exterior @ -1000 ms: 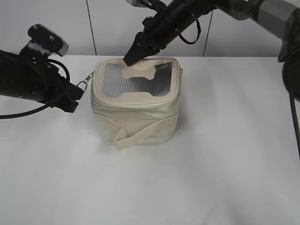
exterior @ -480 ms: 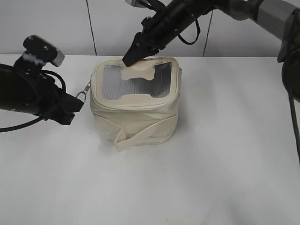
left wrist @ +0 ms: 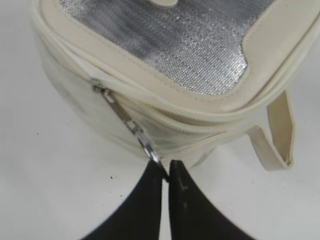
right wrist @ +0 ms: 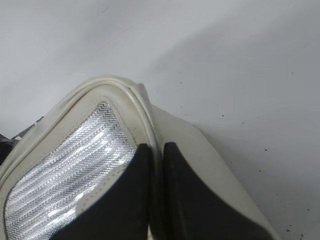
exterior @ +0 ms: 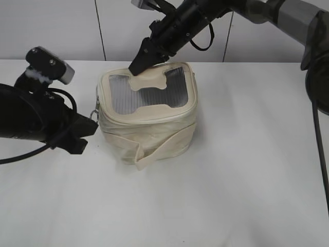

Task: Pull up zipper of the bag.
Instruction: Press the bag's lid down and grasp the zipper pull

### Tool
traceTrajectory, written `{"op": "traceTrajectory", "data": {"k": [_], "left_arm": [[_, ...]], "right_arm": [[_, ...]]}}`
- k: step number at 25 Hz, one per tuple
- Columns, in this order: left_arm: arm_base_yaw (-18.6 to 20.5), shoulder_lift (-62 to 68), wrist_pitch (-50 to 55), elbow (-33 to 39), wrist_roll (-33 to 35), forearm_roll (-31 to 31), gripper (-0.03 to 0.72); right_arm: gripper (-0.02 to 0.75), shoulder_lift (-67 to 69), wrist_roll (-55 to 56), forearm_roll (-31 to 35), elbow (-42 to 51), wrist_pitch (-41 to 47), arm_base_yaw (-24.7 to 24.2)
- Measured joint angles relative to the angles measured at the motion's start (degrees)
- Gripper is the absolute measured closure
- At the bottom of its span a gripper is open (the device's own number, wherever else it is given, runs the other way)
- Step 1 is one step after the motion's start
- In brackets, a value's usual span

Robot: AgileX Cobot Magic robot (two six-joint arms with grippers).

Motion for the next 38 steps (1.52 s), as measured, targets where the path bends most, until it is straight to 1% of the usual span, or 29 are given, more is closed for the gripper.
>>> {"op": "traceTrajectory", "data": {"k": [3, 8, 11, 16, 19, 22, 26, 28, 30, 32, 35, 38], "left_arm": [[-1.39, 0.01, -0.01, 0.88, -0.33, 0.45, 0.676], [-1.55, -0.39, -0.02, 0.92, -0.66, 0.57, 0.676], [-1.55, -0.51, 1.96, 1.17, -1.34, 0.77, 0.676], [-1.67, -1.58, 3.31, 3.88, -1.93, 0.76, 0.676], [-2.27, -1.89, 4.51, 4.15, -1.98, 0.39, 0.676], [-5.06, -1.91, 3.47, 4.15, -2.0, -0.2, 0.676], [-11.09, -1.96, 0.07, 3.94, -2.18, -3.23, 0.675], [-14.08, -1.15, -2.18, 2.49, -2.18, -5.49, 0.673], [-16.16, 0.68, -3.86, 0.03, -2.18, -6.37, 0.672], [-17.31, 4.0, -4.25, -3.32, -2.18, -6.8, 0.671], [-17.97, 9.43, -2.38, -8.9, -2.18, -6.82, 0.671], [-18.03, 11.76, 0.47, -10.8, -2.18, -7.36, 0.67]], "right_arm": [[0.69, 0.0, 0.2, -0.07, 0.0, 0.0, 0.07], [0.69, 0.0, 0.61, -0.12, 0.0, 0.0, 0.03], [0.69, 0.0, 1.99, -0.46, 0.0, 0.0, 0.03], [0.69, 0.0, 2.95, -0.62, 0.0, 0.0, 0.03], [0.69, 0.0, 4.41, -0.68, 0.0, -0.19, 0.03], [0.69, 0.0, 4.78, -0.68, 0.0, -0.25, 0.03], [0.69, 0.0, 5.1, -0.68, 0.0, -0.36, 0.03], [0.69, 0.0, 5.38, -0.68, 0.0, -0.49, 0.03], [0.69, 0.0, 6.16, -0.75, 0.0, -0.65, 0.01], [0.69, 0.0, 6.89, -0.86, 0.0, -0.89, 0.01], [0.69, 0.0, 7.42, -1.05, 0.0, -1.3, -0.1], [0.69, 0.0, 7.69, -1.24, 0.0, -1.36, -0.23]]}}
